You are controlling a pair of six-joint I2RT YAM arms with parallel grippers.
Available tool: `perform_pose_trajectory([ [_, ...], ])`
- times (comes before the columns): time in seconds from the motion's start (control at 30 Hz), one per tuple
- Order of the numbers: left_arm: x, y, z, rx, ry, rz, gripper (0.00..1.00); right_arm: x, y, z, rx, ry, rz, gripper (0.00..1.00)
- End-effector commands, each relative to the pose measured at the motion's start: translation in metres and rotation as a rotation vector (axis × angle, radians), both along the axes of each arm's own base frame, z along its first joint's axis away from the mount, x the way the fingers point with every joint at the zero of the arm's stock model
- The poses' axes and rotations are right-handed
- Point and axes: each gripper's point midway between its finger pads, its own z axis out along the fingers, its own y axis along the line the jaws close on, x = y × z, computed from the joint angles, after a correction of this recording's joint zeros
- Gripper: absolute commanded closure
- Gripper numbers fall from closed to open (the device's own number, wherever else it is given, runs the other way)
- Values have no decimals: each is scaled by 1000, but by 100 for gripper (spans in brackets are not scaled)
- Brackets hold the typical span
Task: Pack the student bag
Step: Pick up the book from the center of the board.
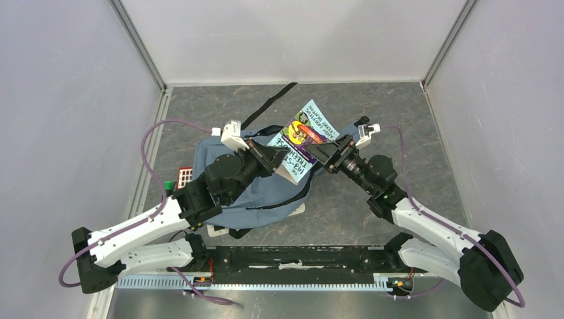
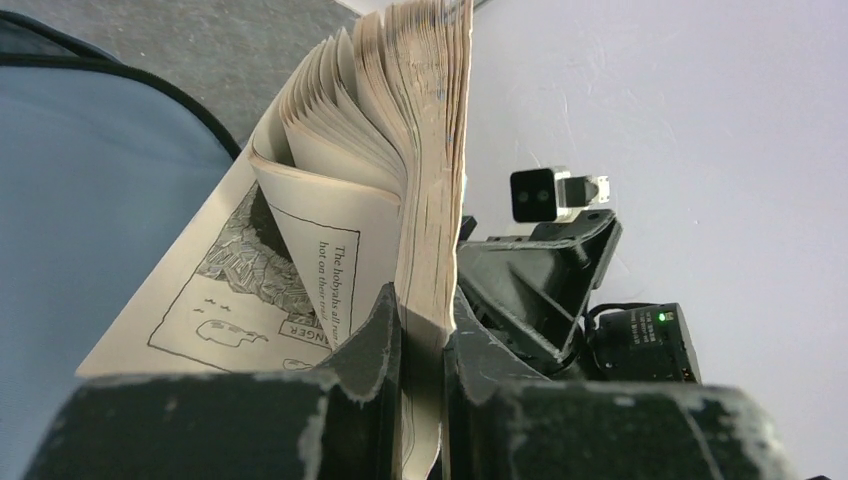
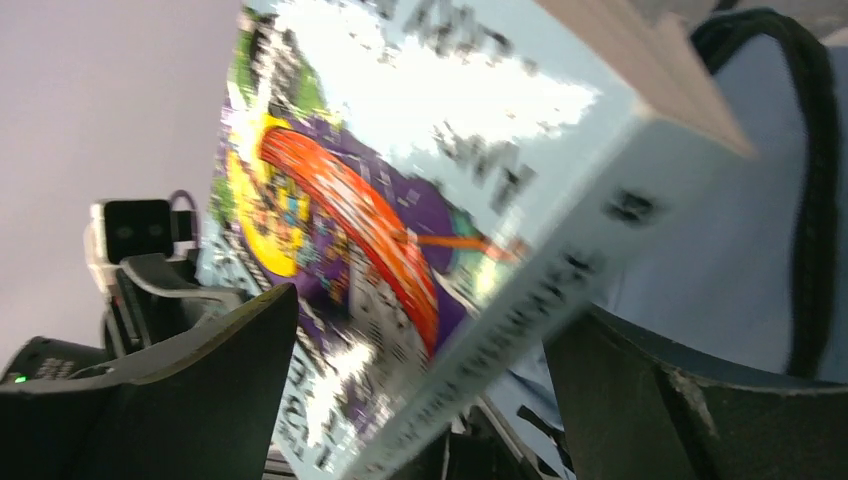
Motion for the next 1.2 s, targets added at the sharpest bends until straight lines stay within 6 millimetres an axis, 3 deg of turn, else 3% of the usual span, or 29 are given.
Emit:
perform_pose_trajectory([
  [0.0, -3, -6, 48, -257, -38, -27, 98, -3, 4, 75, 140, -185, 17, 8],
  [0.13, -2, -8, 37, -244, -21, -23, 98, -3, -2, 81, 166, -205, -15, 28],
  [0.27, -3, -14, 29, -209, -13, -45, 97, -2, -9, 76, 173, -200, -52, 62],
  [0.3, -4, -16, 26, -189, -17, -55, 91, -2, -11, 75, 173, -198, -63, 69],
  [0.37, -5, -17, 19, -116, -39, -75, 63, 0, -16, 72, 151, -202, -92, 82],
  [0.43, -4, -17, 11, -30, -47, -85, 22, 7, -22, 66, 56, -229, -150, 95],
  [0.47, -5, -16, 2, 35, -36, -90, 12, 14, -28, 59, -12, -223, -201, 100],
  [0.5, -4, -15, -5, 100, -38, -95, 5, 21, -37, 51, -99, -209, -255, 100],
  [0.57, -2, -14, -21, 218, -31, -101, 0, 32, -60, 43, -252, -221, -379, 100],
  [0.77, 9, -33, -86, 589, 18, -190, 0, 43, -138, 33, -704, -191, -673, 100],
  [0.9, 11, -50, -117, 799, 10, -210, 0, 40, -178, 6, -1053, -99, -733, 100],
  [1.0, 16, -61, -135, 938, 2, -205, 0, 33, -193, -6, -1165, -63, -742, 100],
  [1.17, 32, -62, -160, 1132, 2, -157, 0, 22, -197, -15, -1163, -84, -716, 100],
])
